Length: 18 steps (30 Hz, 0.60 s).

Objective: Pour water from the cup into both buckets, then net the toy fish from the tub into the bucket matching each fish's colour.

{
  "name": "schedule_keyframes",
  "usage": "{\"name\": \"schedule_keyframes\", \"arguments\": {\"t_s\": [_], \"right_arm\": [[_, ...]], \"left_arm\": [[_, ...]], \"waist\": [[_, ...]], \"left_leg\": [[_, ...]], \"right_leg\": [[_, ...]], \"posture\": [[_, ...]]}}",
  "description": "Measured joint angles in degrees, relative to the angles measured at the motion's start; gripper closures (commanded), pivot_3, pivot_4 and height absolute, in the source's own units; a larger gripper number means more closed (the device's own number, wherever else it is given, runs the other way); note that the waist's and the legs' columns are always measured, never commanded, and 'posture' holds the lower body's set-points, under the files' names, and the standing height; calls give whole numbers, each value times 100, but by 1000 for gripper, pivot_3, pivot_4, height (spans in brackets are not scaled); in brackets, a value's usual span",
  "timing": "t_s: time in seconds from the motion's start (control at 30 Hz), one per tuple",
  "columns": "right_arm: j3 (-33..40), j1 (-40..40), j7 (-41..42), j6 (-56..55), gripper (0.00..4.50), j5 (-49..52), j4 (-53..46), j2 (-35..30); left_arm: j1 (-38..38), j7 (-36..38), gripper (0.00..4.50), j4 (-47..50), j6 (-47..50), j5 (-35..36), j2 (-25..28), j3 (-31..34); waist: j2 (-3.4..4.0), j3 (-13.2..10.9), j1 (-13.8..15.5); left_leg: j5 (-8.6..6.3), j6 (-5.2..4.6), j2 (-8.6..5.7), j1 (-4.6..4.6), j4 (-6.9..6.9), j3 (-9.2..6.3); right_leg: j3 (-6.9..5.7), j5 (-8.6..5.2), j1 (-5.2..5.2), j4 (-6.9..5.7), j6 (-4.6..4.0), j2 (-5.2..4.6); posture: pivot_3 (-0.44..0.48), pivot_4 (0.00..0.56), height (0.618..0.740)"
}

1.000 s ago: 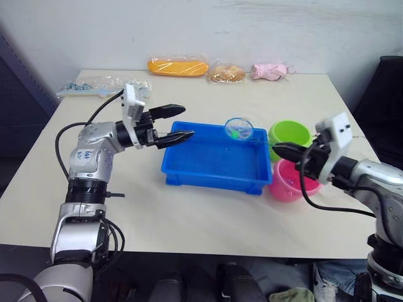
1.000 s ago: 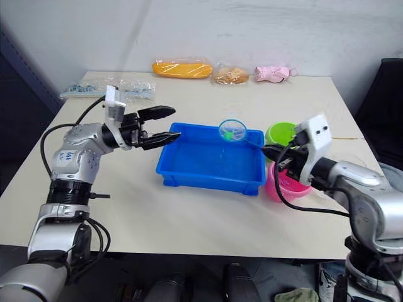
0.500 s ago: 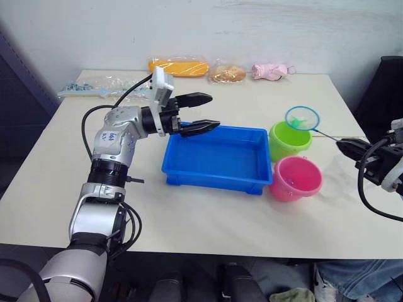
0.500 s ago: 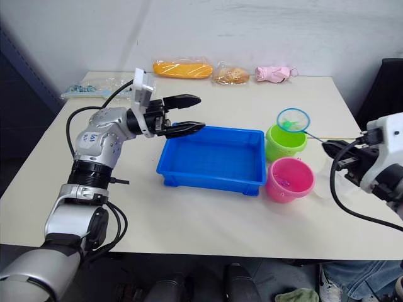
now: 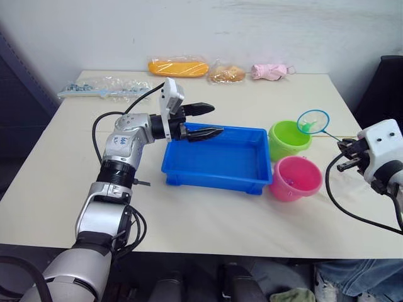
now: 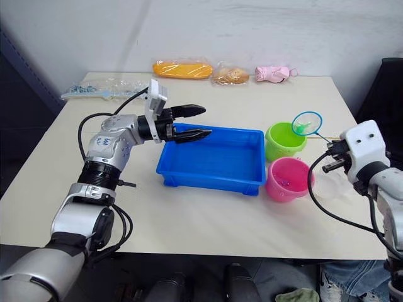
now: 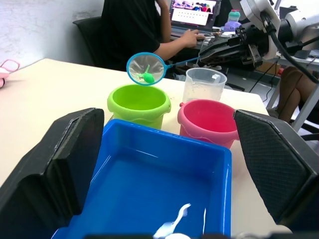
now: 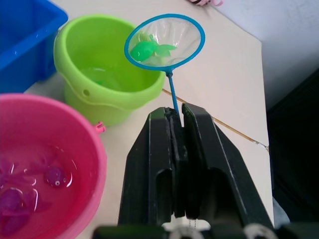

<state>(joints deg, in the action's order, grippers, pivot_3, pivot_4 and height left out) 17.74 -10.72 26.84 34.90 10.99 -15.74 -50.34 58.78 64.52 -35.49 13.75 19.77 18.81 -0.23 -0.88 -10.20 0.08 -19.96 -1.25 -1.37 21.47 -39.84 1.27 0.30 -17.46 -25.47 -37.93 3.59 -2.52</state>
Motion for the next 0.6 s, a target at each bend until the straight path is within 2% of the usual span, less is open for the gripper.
{"name": "schedule_keyframes", "arguments": {"t_s": [0.13,0.3,0.43,0.6], "right_arm": [[-465,-33,-35,-634,4500,-693,293,-319],[-1098,-102,-245,-1930,4500,-1834,797,-724],[-1323,-164,-374,-2682,4500,-2408,983,-743],[-1621,-121,-455,-3404,4500,-3400,1016,-1141]], "left_arm": [[-96,-84,17,87,81,3,0,38],[-101,-144,17,158,135,9,10,129],[-144,-203,17,277,158,13,12,152],[-294,-258,17,389,97,25,45,229]], "waist": [[0,0,-1],[0,0,-12],[0,0,-10],[0,0,-8]], "left_leg": [[0,0,0,0,0,0],[1,1,0,-1,0,2],[2,3,0,-1,-1,2],[2,3,0,-1,-2,3]], "right_leg": [[-1,0,0,0,0,0],[0,0,0,0,0,1],[0,0,0,0,0,2],[0,0,0,-1,0,2]], "posture": [[0,150,740],[0,150,740],[0,150,740],[0,150,740]]}}
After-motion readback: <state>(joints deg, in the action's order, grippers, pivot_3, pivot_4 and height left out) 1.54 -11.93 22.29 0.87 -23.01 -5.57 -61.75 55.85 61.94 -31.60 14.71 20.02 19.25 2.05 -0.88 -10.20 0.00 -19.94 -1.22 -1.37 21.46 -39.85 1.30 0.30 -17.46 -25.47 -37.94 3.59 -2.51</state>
